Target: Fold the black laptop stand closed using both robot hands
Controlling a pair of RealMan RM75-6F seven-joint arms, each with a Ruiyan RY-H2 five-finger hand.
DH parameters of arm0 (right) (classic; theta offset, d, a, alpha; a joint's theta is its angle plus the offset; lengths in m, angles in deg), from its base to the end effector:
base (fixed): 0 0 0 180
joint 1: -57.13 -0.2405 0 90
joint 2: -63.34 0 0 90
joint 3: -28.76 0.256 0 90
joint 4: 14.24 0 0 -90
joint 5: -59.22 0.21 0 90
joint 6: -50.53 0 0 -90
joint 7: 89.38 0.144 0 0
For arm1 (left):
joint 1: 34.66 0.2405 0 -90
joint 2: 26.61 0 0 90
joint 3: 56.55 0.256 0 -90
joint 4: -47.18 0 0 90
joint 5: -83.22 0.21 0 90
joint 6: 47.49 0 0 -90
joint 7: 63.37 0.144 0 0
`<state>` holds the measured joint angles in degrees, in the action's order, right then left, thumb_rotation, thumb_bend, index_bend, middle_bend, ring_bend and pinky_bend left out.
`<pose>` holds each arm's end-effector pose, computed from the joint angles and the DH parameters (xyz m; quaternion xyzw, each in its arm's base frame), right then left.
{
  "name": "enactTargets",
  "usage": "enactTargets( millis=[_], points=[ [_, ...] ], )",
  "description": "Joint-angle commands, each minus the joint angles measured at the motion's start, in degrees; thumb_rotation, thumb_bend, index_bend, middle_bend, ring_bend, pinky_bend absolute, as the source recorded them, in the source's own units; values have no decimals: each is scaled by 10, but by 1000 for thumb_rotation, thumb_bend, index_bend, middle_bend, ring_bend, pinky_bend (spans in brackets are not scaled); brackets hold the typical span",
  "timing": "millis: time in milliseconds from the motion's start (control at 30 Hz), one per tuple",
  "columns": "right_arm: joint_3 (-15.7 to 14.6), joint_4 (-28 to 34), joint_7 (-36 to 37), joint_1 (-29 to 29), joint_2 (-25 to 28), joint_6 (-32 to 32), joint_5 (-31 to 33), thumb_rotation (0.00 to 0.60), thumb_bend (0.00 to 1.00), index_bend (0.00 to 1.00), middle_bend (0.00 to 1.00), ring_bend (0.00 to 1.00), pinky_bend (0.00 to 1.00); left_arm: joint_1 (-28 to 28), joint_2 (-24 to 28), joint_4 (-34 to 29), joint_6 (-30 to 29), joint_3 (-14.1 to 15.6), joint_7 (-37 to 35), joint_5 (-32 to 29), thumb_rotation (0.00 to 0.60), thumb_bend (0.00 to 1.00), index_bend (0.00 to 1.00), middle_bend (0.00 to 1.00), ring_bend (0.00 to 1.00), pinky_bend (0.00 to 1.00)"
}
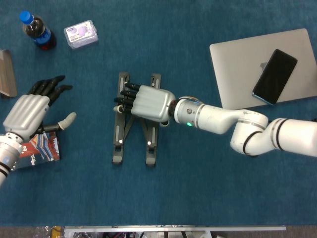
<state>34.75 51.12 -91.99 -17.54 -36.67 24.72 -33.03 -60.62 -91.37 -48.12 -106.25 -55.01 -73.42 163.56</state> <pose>0.0022 -0.3500 -0.1251 0.9527 -0.0736 0.2448 0.1642 -0.2644 0.2551 0.0862 -0.6876 -0.5067 -0.3422 0.3917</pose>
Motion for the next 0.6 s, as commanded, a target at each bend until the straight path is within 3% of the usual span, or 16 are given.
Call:
enactTargets(
  millis=[33, 600],
  points=[
    [-11, -15, 3, -13, -11, 3, -12, 600, 0, 0, 0, 0, 0, 4, 0, 8, -2, -1, -11, 3, 121, 280, 104, 0, 0, 0],
    [-39, -81, 44, -50, -58, 1, -25, 600, 0, 0, 0, 0, 0, 14, -1, 31, -8, -5, -54, 16, 120, 280, 100, 0, 0, 0]
  ],
)
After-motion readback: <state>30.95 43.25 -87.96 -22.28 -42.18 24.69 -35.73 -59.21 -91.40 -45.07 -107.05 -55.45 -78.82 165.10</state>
